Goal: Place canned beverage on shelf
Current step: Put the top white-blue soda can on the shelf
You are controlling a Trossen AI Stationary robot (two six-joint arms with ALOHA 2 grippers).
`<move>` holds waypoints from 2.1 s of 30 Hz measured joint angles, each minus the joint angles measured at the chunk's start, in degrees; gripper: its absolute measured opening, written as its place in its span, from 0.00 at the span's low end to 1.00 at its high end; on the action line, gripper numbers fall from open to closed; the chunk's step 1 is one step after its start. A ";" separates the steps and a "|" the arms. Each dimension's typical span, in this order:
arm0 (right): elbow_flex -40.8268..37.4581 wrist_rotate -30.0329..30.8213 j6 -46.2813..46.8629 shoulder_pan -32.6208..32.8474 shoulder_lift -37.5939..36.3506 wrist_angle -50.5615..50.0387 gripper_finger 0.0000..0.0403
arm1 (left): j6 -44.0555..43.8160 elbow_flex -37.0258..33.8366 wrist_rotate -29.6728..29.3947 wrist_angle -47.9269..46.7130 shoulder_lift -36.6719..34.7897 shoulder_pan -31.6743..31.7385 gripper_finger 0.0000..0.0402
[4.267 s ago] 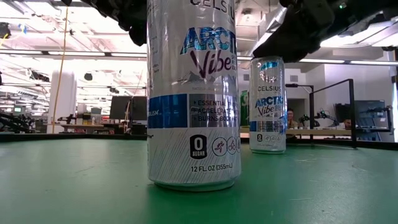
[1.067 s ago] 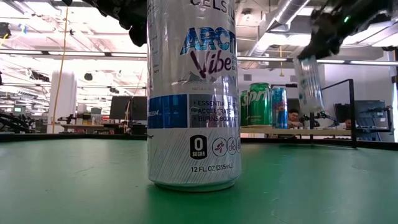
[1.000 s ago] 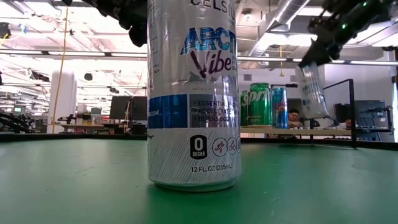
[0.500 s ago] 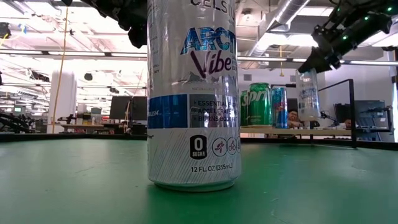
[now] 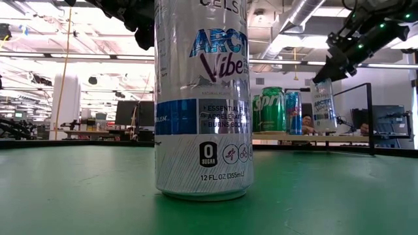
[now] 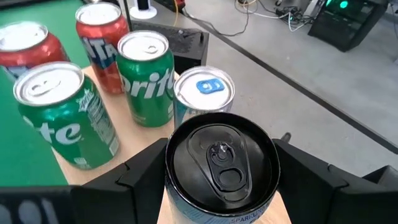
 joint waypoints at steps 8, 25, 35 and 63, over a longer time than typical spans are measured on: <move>-0.75 0.11 -0.38 0.00 0.18 0.17 0.68 | 0.94 0.00 0.00 -0.02 0.00 0.02 0.82; -0.87 0.00 -1.41 0.00 0.18 -0.25 0.80 | 1.05 0.00 0.03 -0.04 0.00 0.01 0.82; 0.15 -0.22 -1.41 0.00 -0.18 -1.07 0.82 | 0.97 0.00 0.04 -0.04 0.00 0.02 0.82; 31.95 26.37 19.59 13.78 20.73 -37.77 0.82 | 1.22 0.00 -3.52 0.44 0.00 0.02 0.82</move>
